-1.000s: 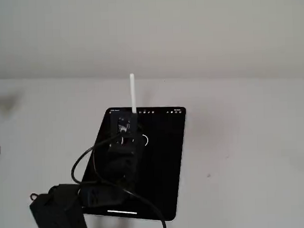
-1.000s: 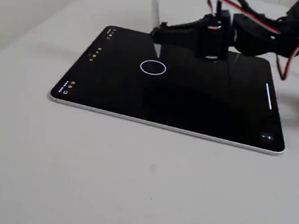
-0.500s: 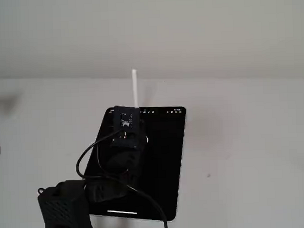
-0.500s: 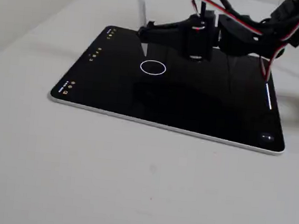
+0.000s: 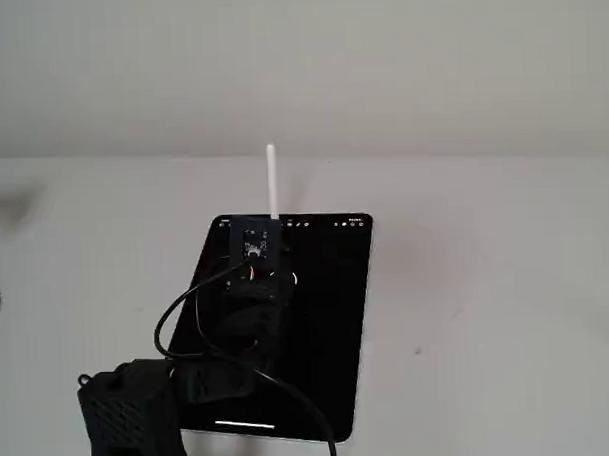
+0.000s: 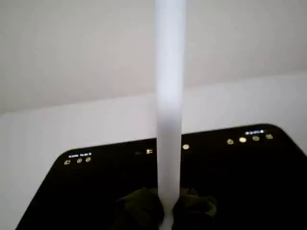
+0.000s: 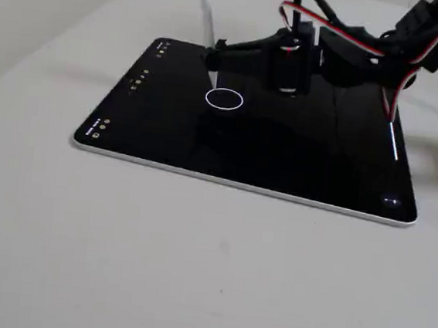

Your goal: Draw 2 dots in a circle representing the eyes of a stickman

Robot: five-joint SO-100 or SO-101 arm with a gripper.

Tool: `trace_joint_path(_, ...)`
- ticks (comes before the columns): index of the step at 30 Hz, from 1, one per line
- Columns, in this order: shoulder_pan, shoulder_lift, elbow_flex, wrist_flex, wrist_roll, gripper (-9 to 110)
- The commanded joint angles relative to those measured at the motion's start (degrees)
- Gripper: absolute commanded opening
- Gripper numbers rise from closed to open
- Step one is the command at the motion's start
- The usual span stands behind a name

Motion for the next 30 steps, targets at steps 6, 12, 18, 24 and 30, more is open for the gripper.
trace_joint_path(6, -0.7, 1.8, -1.4, -0.2, -0.8, 0)
trace_joint_path(12, -1.1, 2.0, -0.4, -0.2, -0.9, 0)
trace_joint_path(18, -1.2, 2.1, 0.3, -0.3, -1.1, 0)
trace_joint_path(24, -1.5, 2.3, 1.5, -1.0, -1.2, 0)
trace_joint_path(30, -1.8, 1.9, 1.8, -1.7, -1.4, 0)
